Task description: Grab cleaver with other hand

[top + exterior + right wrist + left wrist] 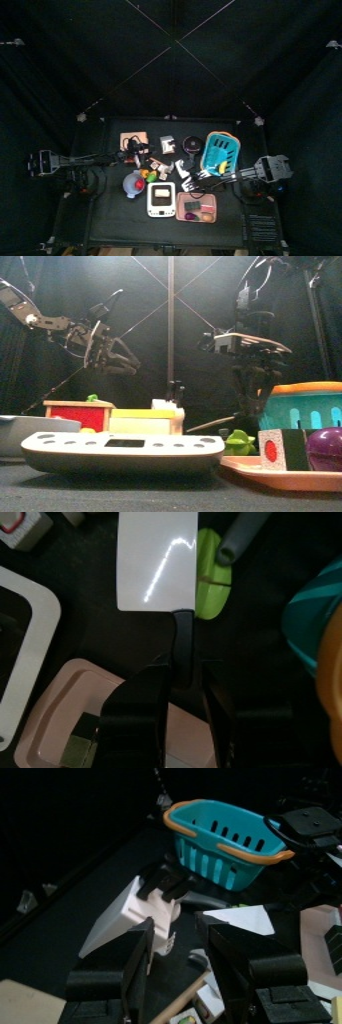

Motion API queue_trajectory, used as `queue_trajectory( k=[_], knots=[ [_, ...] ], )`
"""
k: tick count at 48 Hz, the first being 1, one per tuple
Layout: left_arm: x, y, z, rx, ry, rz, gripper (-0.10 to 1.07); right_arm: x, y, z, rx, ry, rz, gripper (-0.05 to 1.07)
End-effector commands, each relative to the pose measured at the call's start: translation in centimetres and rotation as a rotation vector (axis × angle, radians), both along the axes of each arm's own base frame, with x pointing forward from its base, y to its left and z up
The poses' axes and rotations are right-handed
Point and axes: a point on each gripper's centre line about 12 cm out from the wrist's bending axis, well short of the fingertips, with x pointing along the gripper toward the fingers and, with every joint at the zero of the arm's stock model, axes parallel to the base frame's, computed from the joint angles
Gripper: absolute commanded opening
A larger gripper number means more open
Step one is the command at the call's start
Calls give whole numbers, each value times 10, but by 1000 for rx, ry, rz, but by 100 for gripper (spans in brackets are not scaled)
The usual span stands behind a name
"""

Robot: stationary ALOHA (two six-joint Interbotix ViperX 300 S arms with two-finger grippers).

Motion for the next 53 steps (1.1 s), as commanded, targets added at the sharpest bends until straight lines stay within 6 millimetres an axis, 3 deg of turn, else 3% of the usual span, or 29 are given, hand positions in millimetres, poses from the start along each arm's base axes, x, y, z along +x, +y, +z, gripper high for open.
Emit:
queue_trajectory(
  k=[1, 11, 20, 33, 53],
  knots=[
    [4, -5, 18, 60, -82, -36, 79, 3, 3, 31, -35, -79, 33, 61],
    [9, -19, 28, -2, -177, -78, 79, 5, 6, 68, -217, -168, 195, 61],
    [10, -25, 27, -62, -188, -127, 79, 9, 4, 87, -358, -220, 275, 61],
    [13, -41, 26, -150, -183, -280, 79, 17, 5, 91, -487, -224, 355, 61],
    [1, -25, 23, -268, -259, -332, 79, 19, 17, 85, -579, -171, 431, 61]
  ],
)
